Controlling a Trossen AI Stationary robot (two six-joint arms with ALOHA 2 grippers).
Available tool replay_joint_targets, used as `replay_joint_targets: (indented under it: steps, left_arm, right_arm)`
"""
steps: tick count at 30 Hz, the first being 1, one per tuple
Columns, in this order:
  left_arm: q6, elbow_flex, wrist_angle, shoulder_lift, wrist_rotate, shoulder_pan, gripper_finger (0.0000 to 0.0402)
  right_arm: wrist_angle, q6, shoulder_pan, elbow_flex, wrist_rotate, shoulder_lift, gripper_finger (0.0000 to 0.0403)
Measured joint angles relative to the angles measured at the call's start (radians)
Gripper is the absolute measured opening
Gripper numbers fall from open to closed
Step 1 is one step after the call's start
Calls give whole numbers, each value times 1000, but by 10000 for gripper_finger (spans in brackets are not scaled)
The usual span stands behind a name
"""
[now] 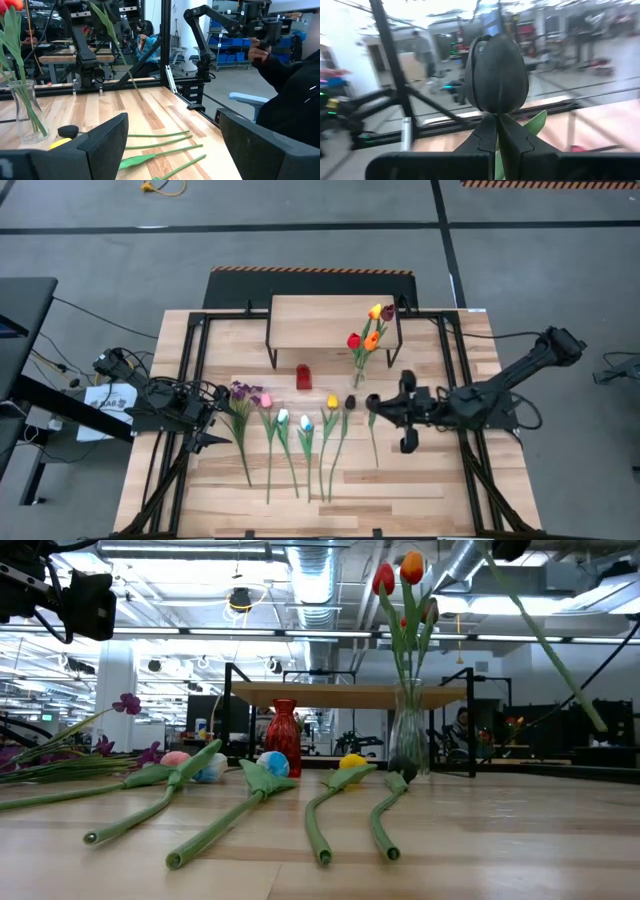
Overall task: Pick and place flowers into a vace then onto a shelf
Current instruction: Put the right black flower into the transparent vase
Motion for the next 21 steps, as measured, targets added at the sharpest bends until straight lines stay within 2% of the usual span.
replay_joint_targets:
  steps: [5,9,21]
  left_arm:
    - [0,0,0,0,0,0,302]
    - [0,0,0,0,0,0,302]
    - [0,0,0,0,0,0,302]
  right_arm:
    - [-28,-122,58,0,184,-78,1]
    - [-11,-257,68,0,256,-142,1]
    - [48,-496,-58,0,273,-293,1]
